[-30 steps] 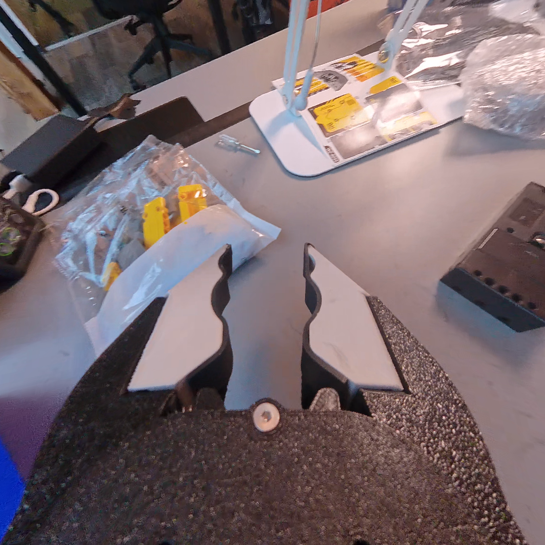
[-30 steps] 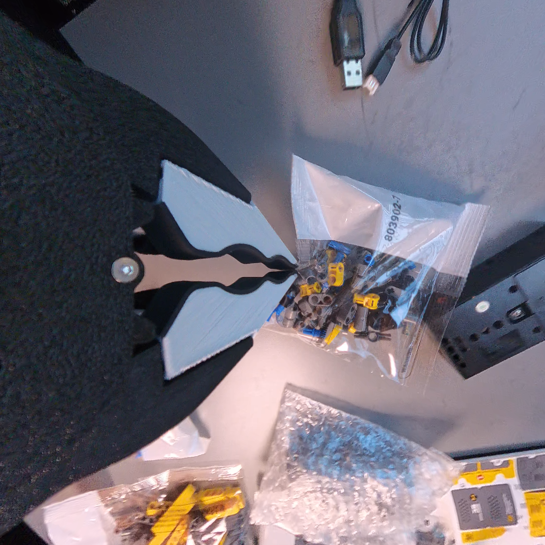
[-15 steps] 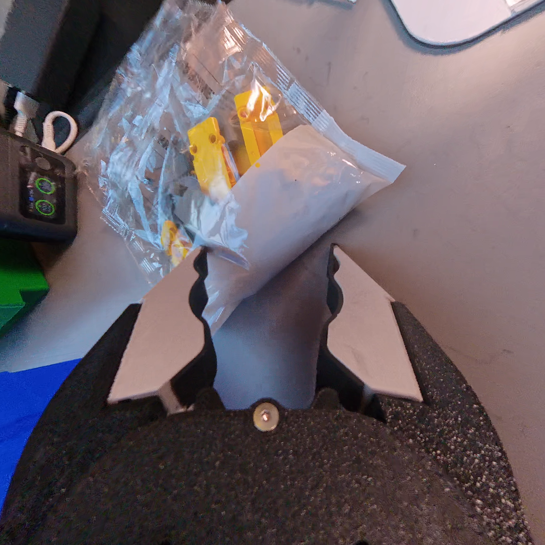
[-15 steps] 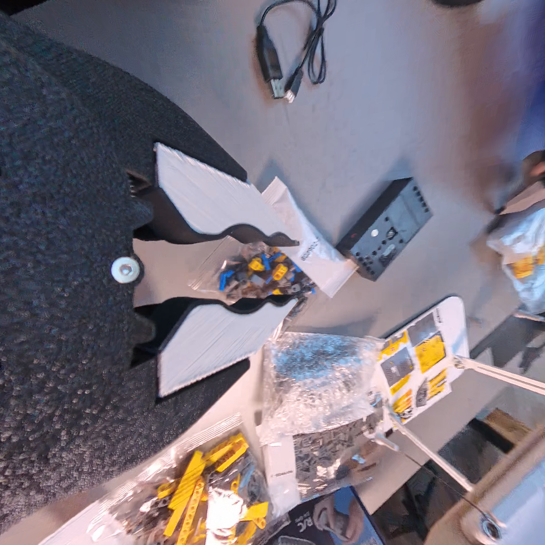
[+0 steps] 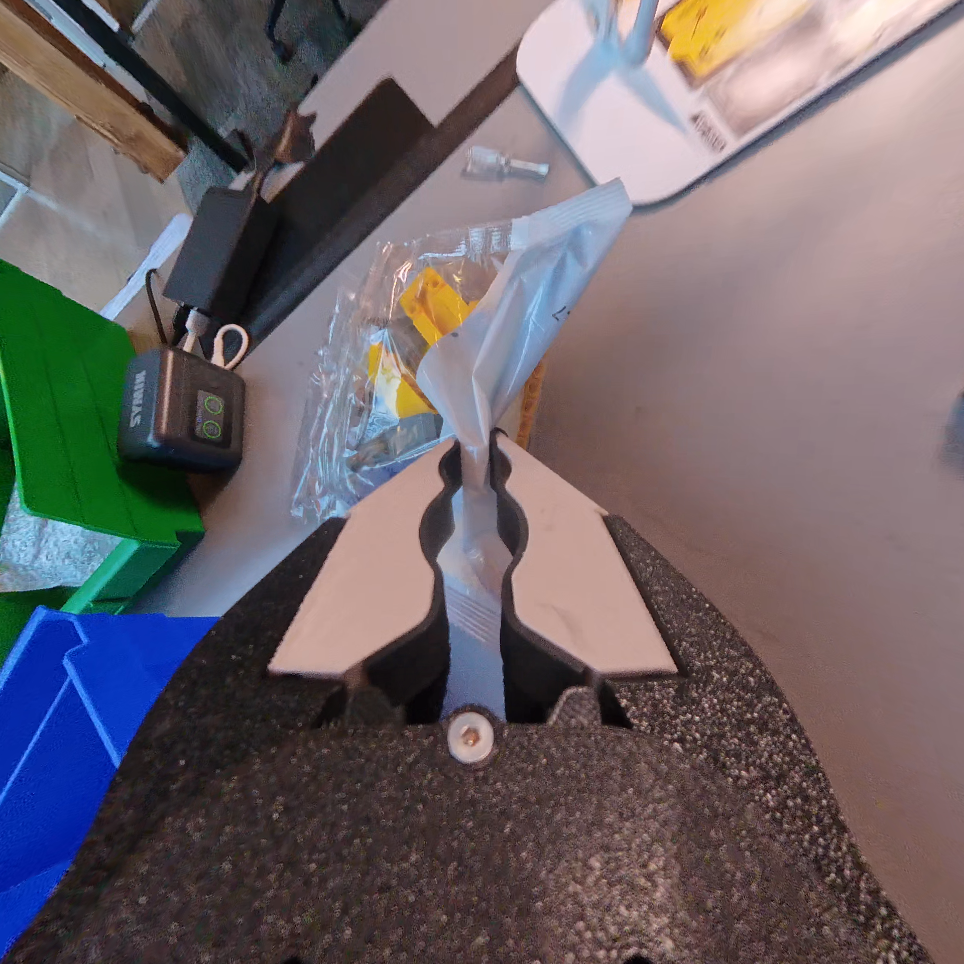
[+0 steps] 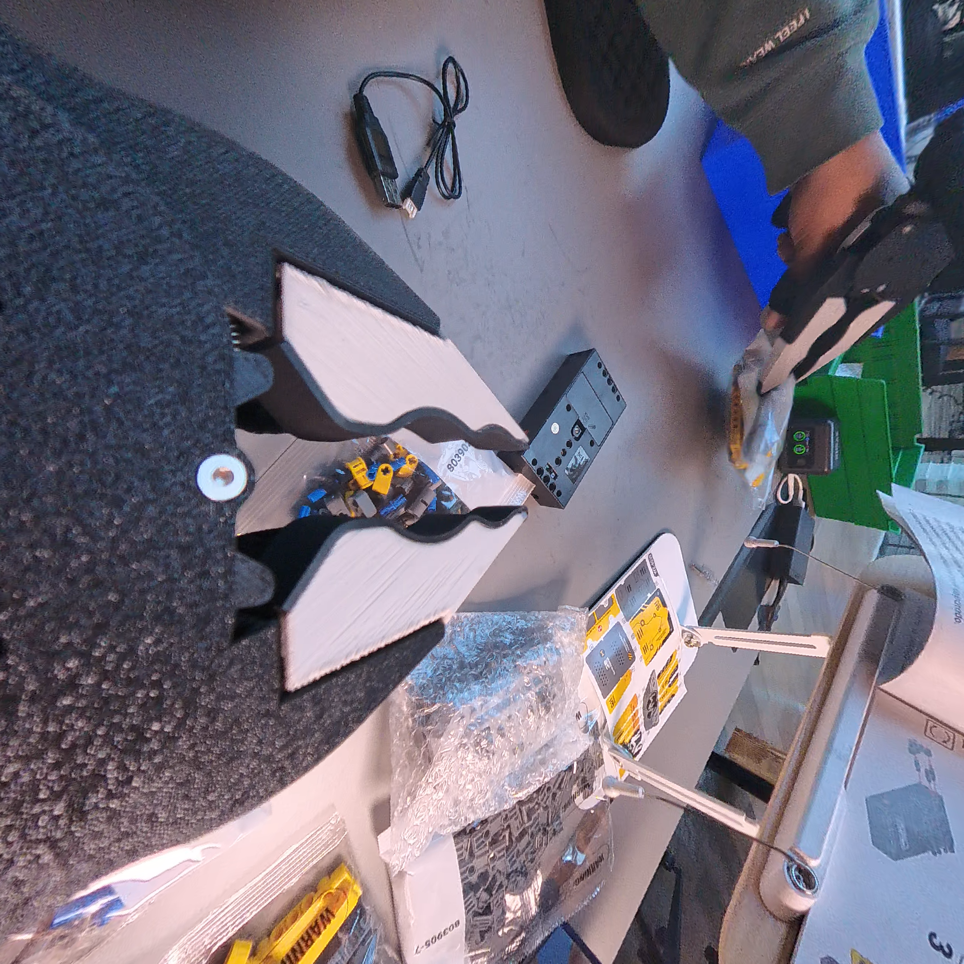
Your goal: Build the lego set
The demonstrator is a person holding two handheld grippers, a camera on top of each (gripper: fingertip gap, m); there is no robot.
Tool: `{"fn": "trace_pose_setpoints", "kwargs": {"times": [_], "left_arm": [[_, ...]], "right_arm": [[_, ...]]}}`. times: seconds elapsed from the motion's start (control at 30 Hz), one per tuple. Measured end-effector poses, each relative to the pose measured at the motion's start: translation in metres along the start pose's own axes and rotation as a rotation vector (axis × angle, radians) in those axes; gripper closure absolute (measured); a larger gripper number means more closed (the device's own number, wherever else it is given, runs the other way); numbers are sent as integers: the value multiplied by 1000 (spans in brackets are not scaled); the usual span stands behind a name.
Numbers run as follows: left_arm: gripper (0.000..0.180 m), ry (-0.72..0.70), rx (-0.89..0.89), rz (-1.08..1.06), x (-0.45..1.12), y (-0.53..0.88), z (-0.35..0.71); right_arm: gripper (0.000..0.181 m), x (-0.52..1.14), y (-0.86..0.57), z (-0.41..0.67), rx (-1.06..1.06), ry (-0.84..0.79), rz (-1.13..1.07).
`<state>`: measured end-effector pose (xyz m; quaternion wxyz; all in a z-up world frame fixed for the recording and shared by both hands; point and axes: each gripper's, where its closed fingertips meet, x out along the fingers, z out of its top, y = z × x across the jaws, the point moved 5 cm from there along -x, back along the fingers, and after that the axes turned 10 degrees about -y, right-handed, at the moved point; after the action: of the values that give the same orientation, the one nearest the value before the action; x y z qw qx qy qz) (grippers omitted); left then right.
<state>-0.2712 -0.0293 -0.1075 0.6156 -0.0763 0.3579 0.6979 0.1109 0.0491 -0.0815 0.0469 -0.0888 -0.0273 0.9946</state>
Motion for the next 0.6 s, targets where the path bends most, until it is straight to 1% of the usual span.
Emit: {"fn": "trace_pose_setpoints", "kwargs": {"times": [0.1, 0.2, 0.3, 0.47, 0.53, 0.6], "left_arm": [[171, -140, -110, -63, -34, 2, 25], [171, -272, -259, -195, -65, 7, 47], [171, -408, -448, -400, -92, 13, 63], [172, -633, -832, -805, -119, 15, 71], [172, -711, -937, -925, -126, 13, 69], [172, -757, -1001, -983, -129, 10, 65]], "right_arm": [[163, 0, -1, 0, 17, -10, 8], [163, 2, 1, -1, 22, -9, 17], [163, 3, 4, -1, 13, -6, 23], [163, 2, 7, 0, 3, -1, 27], [163, 2, 8, 0, 1, 2, 26], [163, 3, 8, -1, -3, 7, 24]]}}
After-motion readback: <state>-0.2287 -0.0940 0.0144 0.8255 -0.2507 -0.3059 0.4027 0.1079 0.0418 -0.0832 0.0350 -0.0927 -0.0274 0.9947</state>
